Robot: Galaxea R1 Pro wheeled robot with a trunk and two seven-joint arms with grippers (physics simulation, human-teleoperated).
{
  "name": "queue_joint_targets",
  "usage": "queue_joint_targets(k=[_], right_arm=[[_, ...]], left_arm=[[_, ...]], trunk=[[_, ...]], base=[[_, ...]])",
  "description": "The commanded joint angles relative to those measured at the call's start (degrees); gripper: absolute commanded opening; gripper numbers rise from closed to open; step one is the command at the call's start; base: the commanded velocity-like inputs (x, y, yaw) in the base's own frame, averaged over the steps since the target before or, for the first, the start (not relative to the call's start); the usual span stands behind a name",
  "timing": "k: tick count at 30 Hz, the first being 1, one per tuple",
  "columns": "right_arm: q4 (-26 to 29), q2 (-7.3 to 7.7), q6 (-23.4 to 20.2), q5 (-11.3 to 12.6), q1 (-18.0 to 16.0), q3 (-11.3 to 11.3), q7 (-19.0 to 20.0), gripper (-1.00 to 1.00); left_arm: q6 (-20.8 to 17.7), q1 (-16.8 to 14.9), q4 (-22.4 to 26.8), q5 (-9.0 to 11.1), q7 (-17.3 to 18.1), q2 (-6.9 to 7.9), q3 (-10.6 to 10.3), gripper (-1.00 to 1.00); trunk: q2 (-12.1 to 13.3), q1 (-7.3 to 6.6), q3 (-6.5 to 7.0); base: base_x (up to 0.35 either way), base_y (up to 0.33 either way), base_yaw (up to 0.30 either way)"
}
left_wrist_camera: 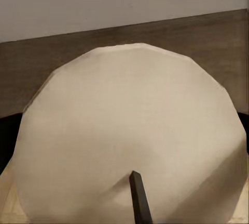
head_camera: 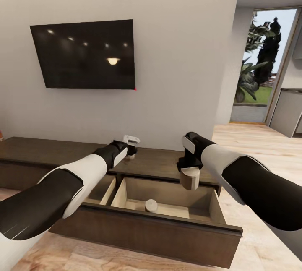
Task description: Place each of the two pumpkins and all three candles from the living room inside a cabinet in the living room (use any cabinet), then make sure every cabinet is closed, and position the cauldron so it is next to a table in the living room.
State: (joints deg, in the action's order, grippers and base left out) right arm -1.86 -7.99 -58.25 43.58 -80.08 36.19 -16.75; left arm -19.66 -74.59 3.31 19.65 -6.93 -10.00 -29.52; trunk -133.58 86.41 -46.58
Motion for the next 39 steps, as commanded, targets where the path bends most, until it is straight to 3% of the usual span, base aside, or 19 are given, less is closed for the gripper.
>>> queue_joint_targets(k=[1,4,9,13,16,17,19,23,25,26,27,36,39], right_arm=[[-0.13,0.34,0.05,0.89,-0.07,-0.07,-0.41,-1.00],[-0.15,0.63,-0.02,0.89,-0.06,-0.07,-0.42,-1.00],[-0.16,0.80,-0.16,0.89,-0.07,-0.07,-0.46,-1.00],[-0.16,1.00,-0.19,0.89,-0.07,-0.07,-0.47,-1.00],[-0.16,1.03,-0.29,0.89,-0.07,-0.07,-0.47,-1.00],[-0.16,1.04,-0.31,0.89,-0.06,-0.07,-0.47,-1.00],[-0.16,1.02,-0.35,0.89,-0.07,-0.07,-0.44,-1.00],[-0.16,1.03,-0.34,0.89,-0.02,-0.07,-0.22,-1.00],[-0.16,1.04,-0.24,0.89,0.21,-0.07,-0.13,-1.00],[-0.16,1.04,-0.14,0.89,0.61,-0.07,-0.06,-1.00],[-0.16,1.04,-0.07,0.89,0.71,-0.07,-0.05,-1.00],[-0.16,1.06,0.17,0.89,1.75,-0.07,-0.01,-1.00],[-0.14,1.01,0.31,0.89,1.91,-0.07,0.24,-1.00]], left_arm=[[-3.31,0.01,0.15,0.35,1.68,0.00,-0.53,-1.00],[-7.85,0.04,0.25,0.33,6.37,0.00,-0.55,-1.00],[-11.99,0.05,0.37,1.25,11.67,0.00,-0.55,-1.00],[-22.07,0.06,2.94,6.93,19.88,0.00,-0.54,-1.00],[-31.73,0.03,6.92,12.93,21.63,0.00,-0.53,-1.00],[-32.97,0.03,7.44,14.07,21.68,0.00,-0.53,-1.00],[-36.24,0.05,9.13,17.52,21.08,0.00,-0.57,-1.00],[-36.28,0.05,10.19,19.46,17.19,0.00,-0.57,-1.00],[-33.31,0.06,10.24,19.76,15.37,0.00,-0.59,-1.00],[-29.64,0.06,10.23,19.90,11.74,0.00,-0.66,-1.00],[-28.85,0.06,10.23,19.90,10.14,0.00,-0.71,-1.00],[-26.45,0.06,10.23,18.86,3.54,0.00,-0.90,-1.00],[-26.09,0.06,10.15,18.08,-0.66,0.00,-0.93,-1.00]], trunk=[[-0.03,-0.01,-0.06],[-0.03,-0.01,-0.06],[-0.03,-0.01,-0.06],[-0.03,-0.01,-0.06],[-0.03,-0.01,-0.06],[-0.03,-0.01,-0.06],[-0.03,-0.01,-0.06],[-0.03,-0.01,-0.06],[-0.03,-0.01,-0.06],[-0.03,-0.01,-0.06],[-0.03,-0.01,-0.06],[-0.03,-0.01,-0.06],[-0.03,-0.01,-0.06]], base=[[0.000,0.000,0.000],[0.000,0.000,0.000],[0.000,0.000,0.000],[0.000,0.000,0.000],[0.000,0.000,0.000],[0.000,0.000,0.000],[0.000,0.000,0.000],[0.000,0.000,0.000],[0.000,0.000,0.000],[0.000,0.000,0.000],[0.000,0.000,0.000],[0.000,0.000,0.000],[0.000,0.000,0.000]])
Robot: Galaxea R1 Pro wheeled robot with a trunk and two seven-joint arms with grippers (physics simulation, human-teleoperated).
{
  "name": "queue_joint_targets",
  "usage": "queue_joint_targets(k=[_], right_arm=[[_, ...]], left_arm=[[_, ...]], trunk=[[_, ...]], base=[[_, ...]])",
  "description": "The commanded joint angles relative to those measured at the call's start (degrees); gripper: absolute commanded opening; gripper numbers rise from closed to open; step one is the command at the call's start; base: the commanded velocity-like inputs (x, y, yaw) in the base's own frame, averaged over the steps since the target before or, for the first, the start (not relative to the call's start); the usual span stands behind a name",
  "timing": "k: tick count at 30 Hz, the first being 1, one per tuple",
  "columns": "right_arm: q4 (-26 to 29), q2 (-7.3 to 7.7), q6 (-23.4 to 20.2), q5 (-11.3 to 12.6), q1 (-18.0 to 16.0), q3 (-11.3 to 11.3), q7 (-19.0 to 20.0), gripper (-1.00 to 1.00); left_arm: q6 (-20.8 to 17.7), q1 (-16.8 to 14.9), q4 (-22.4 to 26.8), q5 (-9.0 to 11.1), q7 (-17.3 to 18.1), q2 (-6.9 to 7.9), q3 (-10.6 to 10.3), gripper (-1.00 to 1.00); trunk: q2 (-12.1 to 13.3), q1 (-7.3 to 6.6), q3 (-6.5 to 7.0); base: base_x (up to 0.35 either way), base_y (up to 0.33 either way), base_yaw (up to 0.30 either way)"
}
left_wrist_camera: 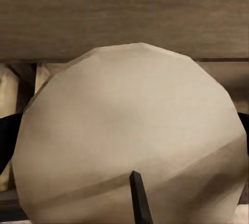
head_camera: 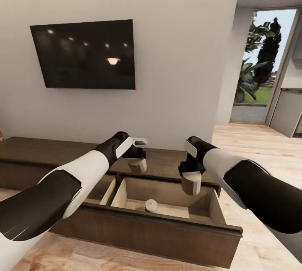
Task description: Place each of the two pumpkins and all three candles from the living room inside a cabinet in the living room (use any cabinet), then make sure every cabinet is closed, and position the cauldron so it is next to a table in the living room.
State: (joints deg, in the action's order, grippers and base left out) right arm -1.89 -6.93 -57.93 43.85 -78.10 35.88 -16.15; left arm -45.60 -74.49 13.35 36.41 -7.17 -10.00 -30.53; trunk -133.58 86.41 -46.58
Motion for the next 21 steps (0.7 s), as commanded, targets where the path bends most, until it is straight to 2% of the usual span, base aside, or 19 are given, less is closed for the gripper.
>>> queue_joint_targets(k=[1,8,12,21], right_arm=[[-0.08,-0.08,0.03,0.61,-0.06,0.24,-0.33,-1.00],[-0.03,-0.66,0.25,0.55,-0.03,0.29,-0.68,-1.00],[0.02,-0.62,0.27,0.54,-0.03,0.25,-0.86,-1.00],[-0.03,-0.39,1.81,0.61,-0.03,0.24,-0.40,-1.00]], left_arm=[[-0.27,-0.04,-0.09,1.28,-1.01,0.00,0.09,-1.00],[-1.72,-0.04,-4.36,1.20,-1.68,0.00,0.04,-1.00],[-3.53,-0.04,-5.25,1.25,-1.17,0.00,0.03,-1.00],[-3.82,-0.04,-5.43,1.29,1.35,0.00,0.03,-1.00]], trunk=[[-0.43,0.21,-0.24],[-3.24,1.74,-1.50],[-4.85,2.62,-2.22],[-8.46,4.60,-3.83]], base=[[0.000,0.000,0.000],[0.000,0.000,0.000],[0.000,0.000,0.000],[0.000,0.000,-0.026]])
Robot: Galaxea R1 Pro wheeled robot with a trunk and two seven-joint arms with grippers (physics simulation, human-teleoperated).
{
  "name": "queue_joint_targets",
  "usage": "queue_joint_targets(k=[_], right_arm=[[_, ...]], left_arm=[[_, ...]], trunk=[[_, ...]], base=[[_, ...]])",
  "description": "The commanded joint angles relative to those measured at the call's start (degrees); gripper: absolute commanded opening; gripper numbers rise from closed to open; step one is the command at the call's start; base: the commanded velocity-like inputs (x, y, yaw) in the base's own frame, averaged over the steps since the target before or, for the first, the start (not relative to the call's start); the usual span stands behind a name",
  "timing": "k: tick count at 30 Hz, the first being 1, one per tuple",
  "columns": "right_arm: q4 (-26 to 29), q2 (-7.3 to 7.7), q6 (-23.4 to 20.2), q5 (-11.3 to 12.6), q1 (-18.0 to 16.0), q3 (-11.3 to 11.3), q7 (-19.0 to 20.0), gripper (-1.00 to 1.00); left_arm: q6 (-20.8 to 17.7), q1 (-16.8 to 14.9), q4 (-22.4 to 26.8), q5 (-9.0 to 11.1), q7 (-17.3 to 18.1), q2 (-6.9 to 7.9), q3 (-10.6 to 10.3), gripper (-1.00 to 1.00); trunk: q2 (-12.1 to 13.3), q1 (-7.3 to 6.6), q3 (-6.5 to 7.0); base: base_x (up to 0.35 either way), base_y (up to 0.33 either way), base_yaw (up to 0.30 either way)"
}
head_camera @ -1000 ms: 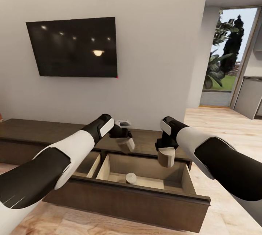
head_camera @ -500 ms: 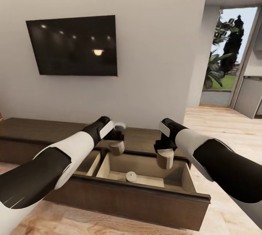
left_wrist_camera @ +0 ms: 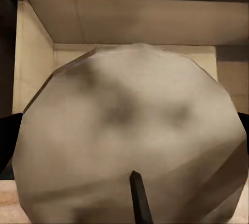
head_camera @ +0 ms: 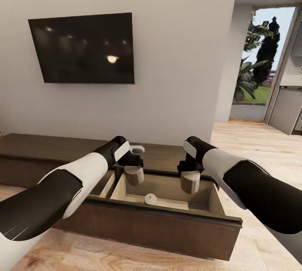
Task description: Place each of the two pumpkins and all three candles from the living room inside a cabinet in the living room (use any cabinet), then make sure every cabinet is closed, and position the cauldron so it is next to a table in the living room.
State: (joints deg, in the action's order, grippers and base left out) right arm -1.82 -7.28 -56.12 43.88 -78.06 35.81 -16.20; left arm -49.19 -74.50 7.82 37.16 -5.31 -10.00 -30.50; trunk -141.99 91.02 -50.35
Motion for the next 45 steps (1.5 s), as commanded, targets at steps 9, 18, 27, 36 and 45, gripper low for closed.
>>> queue_joint_targets(k=[9,18,27,36,45], right_arm=[[-0.11,0.19,0.14,0.67,-0.08,0.31,-0.32,-1.00],[-0.11,0.26,0.22,0.66,-0.08,0.31,-0.24,-1.00],[-0.11,0.25,0.26,0.59,-0.08,0.31,-0.15,-1.00],[-0.13,0.25,0.28,0.59,-0.08,0.31,-0.15,-1.00],[-0.18,0.44,0.31,0.59,-0.08,0.30,-0.15,-1.00]], left_arm=[[0.08,-0.03,0.09,0.46,-0.23,0.00,0.00,-1.00],[0.32,-0.03,0.04,0.53,-0.23,0.00,0.00,-1.00],[0.16,-0.03,0.00,0.57,-0.23,0.00,0.00,-1.00],[0.44,-0.03,-2.15,0.63,-0.32,0.00,0.04,-1.00],[1.69,-0.03,-4.80,0.78,-3.86,0.00,0.00,-1.00]], trunk=[[-1.28,0.70,-0.80],[-1.28,0.70,-0.70],[-1.28,0.70,-0.69],[-1.29,0.73,-0.92],[-1.41,0.96,-2.91]], base=[[0.000,0.000,-0.260],[0.072,0.000,-0.072],[0.330,0.000,-0.001],[0.103,0.000,0.000],[0.002,0.000,0.000]])
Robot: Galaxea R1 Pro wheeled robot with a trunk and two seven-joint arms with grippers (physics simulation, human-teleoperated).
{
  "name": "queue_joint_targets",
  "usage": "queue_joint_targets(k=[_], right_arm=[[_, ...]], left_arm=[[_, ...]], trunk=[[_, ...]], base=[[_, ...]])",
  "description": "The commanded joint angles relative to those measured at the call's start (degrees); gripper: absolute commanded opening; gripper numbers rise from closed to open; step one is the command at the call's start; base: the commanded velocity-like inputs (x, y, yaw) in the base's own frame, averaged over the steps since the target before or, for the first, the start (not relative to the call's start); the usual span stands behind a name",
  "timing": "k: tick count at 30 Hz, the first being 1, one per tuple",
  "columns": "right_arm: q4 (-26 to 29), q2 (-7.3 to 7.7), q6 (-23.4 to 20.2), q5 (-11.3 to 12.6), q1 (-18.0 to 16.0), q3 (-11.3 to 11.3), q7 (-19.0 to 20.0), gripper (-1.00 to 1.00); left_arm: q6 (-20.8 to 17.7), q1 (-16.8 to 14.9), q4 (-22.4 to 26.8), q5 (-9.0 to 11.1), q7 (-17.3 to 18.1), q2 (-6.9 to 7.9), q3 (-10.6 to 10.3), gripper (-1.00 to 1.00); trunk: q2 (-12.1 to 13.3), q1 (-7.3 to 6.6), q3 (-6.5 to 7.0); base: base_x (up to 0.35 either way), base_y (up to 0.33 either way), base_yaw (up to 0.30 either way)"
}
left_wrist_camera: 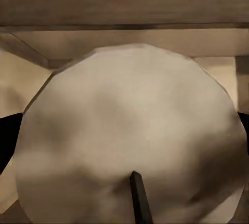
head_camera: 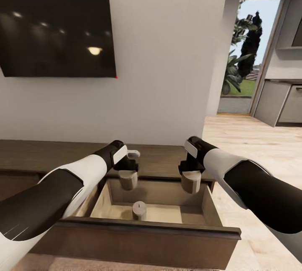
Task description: Place each of the two pumpkins and all three candles from the living room inside a cabinet in the living room (use any cabinet), then make sure every cabinet is closed, and position the cauldron so it is next to a table in the living room.
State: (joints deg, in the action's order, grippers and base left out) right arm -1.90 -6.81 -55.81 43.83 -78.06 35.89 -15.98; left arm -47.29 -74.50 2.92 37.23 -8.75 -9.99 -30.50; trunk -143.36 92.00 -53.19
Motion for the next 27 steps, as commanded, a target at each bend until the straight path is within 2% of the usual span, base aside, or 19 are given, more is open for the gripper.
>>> queue_joint_targets(k=[1,4,11,19,27], right_arm=[[-0.11,-0.01,0.00,0.61,-0.08,0.23,-0.37,-1.00],[-0.12,-0.03,-0.07,0.57,-0.08,0.23,-0.37,-1.00],[-0.12,0.08,0.03,0.55,0.04,0.24,-0.37,-1.00],[-0.12,1.16,0.50,0.54,0.35,0.24,-0.28,-1.00],[-0.12,1.35,1.17,0.42,0.44,0.24,1.13,-1.00]], left_arm=[[-0.19,-0.03,0.06,0.72,-1.08,0.00,0.00,-1.00],[0.18,-0.03,0.00,0.79,-1.88,0.00,0.03,-1.00],[4.31,-0.03,-0.02,0.85,-2.13,0.00,0.08,-1.00],[4.44,-0.03,-0.02,0.91,-2.16,0.00,0.01,-1.00],[4.57,-0.03,-1.37,1.00,-1.81,0.00,0.08,-1.00]], trunk=[[-0.05,0.01,-0.29],[-0.09,0.08,-0.95],[-0.19,0.26,-2.50],[-0.30,0.47,-4.27],[-0.40,0.68,-6.05]], base=[[0.000,0.000,0.000],[0.000,0.000,0.000],[0.000,0.000,0.000],[0.000,0.000,0.000],[0.000,0.000,0.000]])
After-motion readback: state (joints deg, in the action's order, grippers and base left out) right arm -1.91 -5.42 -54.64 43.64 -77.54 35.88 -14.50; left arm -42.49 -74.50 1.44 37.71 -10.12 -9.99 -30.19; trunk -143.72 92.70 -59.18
